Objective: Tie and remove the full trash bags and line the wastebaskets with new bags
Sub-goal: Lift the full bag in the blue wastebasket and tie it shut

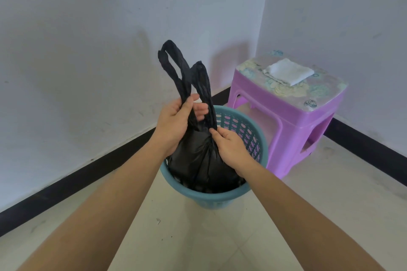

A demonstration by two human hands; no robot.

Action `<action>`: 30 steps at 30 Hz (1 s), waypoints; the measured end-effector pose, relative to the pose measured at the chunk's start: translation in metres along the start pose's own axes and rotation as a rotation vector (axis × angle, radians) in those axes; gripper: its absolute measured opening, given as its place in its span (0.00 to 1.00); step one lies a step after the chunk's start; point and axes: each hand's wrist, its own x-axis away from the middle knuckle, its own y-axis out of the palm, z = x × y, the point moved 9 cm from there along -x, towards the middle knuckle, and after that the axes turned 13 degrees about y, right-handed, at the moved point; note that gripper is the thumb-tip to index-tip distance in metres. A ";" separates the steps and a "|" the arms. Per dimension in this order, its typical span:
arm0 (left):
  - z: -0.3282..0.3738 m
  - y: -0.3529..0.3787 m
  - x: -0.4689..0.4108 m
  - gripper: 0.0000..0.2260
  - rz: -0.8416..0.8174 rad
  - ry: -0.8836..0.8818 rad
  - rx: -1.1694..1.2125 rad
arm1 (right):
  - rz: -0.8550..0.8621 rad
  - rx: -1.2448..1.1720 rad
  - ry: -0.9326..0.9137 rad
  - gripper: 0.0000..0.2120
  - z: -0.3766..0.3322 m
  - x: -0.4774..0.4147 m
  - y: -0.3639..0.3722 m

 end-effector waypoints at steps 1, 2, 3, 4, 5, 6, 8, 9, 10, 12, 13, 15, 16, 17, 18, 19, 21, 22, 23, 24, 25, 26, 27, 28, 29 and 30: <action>-0.003 0.004 0.002 0.11 -0.008 -0.038 0.071 | 0.009 -0.022 0.005 0.20 0.001 -0.001 -0.002; -0.009 0.004 0.003 0.11 -0.013 -0.080 0.099 | 0.022 -0.044 0.011 0.20 0.002 -0.001 -0.004; -0.018 0.003 0.004 0.12 -0.017 -0.127 0.098 | 0.039 -0.059 0.006 0.18 0.002 0.001 -0.007; -0.026 0.001 0.005 0.12 -0.020 -0.181 0.086 | 0.056 -0.056 -0.017 0.17 -0.001 0.004 -0.008; -0.035 -0.003 0.007 0.12 -0.023 -0.234 0.071 | 0.074 -0.035 -0.065 0.15 -0.006 0.008 -0.007; -0.040 -0.005 0.008 0.12 -0.034 -0.278 0.067 | 0.089 -0.005 -0.131 0.13 -0.011 0.011 -0.007; -0.044 -0.005 0.011 0.10 -0.108 -0.335 0.092 | 0.099 0.083 -0.262 0.12 -0.021 0.016 -0.003; -0.045 -0.003 0.012 0.10 -0.177 -0.354 0.105 | 0.094 0.153 -0.310 0.11 -0.025 0.017 -0.002; -0.046 -0.002 0.016 0.11 -0.255 -0.376 0.107 | 0.083 0.240 -0.345 0.10 -0.028 0.017 0.000; -0.047 0.001 0.025 0.16 -0.429 -0.415 0.095 | 0.064 0.453 -0.396 0.09 -0.032 0.016 0.003; -0.047 0.003 0.030 0.19 -0.510 -0.427 0.077 | 0.053 0.552 -0.421 0.10 -0.033 0.016 0.006; -0.046 0.004 0.038 0.18 -0.603 -0.433 0.040 | 0.017 0.686 -0.433 0.13 -0.034 0.017 0.011; -0.045 0.004 0.040 0.17 -0.615 -0.435 0.031 | -0.005 0.718 -0.430 0.14 -0.034 0.018 0.013; -0.046 0.003 0.041 0.16 -0.612 -0.439 0.024 | -0.023 0.747 -0.427 0.15 -0.034 0.019 0.015; -0.049 0.002 0.041 0.14 -0.599 -0.448 0.022 | -0.040 0.761 -0.427 0.15 -0.033 0.019 0.016; -0.051 0.002 0.040 0.11 -0.576 -0.461 0.024 | -0.048 0.750 -0.429 0.15 -0.035 0.021 0.016; -0.054 0.000 0.038 0.12 -0.511 -0.481 0.037 | -0.060 0.637 -0.407 0.14 -0.036 0.020 0.009; -0.056 -0.001 0.036 0.14 -0.476 -0.483 0.046 | -0.083 0.552 -0.350 0.12 -0.035 0.018 0.004; -0.056 0.000 0.035 0.15 -0.453 -0.483 0.061 | -0.127 0.446 -0.251 0.08 -0.030 0.014 -0.001; -0.056 0.001 0.035 0.16 -0.443 -0.485 0.077 | -0.178 0.327 -0.137 0.06 -0.025 0.012 -0.005; -0.054 0.002 0.036 0.17 -0.445 -0.488 0.094 | -0.214 0.180 -0.016 0.11 -0.019 0.009 -0.009; -0.053 0.003 0.037 0.18 -0.454 -0.495 0.109 | -0.229 0.011 0.085 0.16 -0.014 0.007 -0.012; -0.050 0.005 0.039 0.18 -0.473 -0.498 0.122 | -0.223 -0.181 0.153 0.17 -0.011 0.005 -0.016; -0.047 0.008 0.040 0.18 -0.500 -0.500 0.131 | -0.219 -0.367 0.186 0.15 -0.012 0.004 -0.019; -0.044 0.010 0.043 0.18 -0.537 -0.502 0.132 | -0.237 -0.512 0.203 0.17 -0.015 0.004 -0.020; -0.042 0.014 0.046 0.18 -0.582 -0.505 0.124 | -0.264 -0.595 0.208 0.22 -0.019 0.005 -0.018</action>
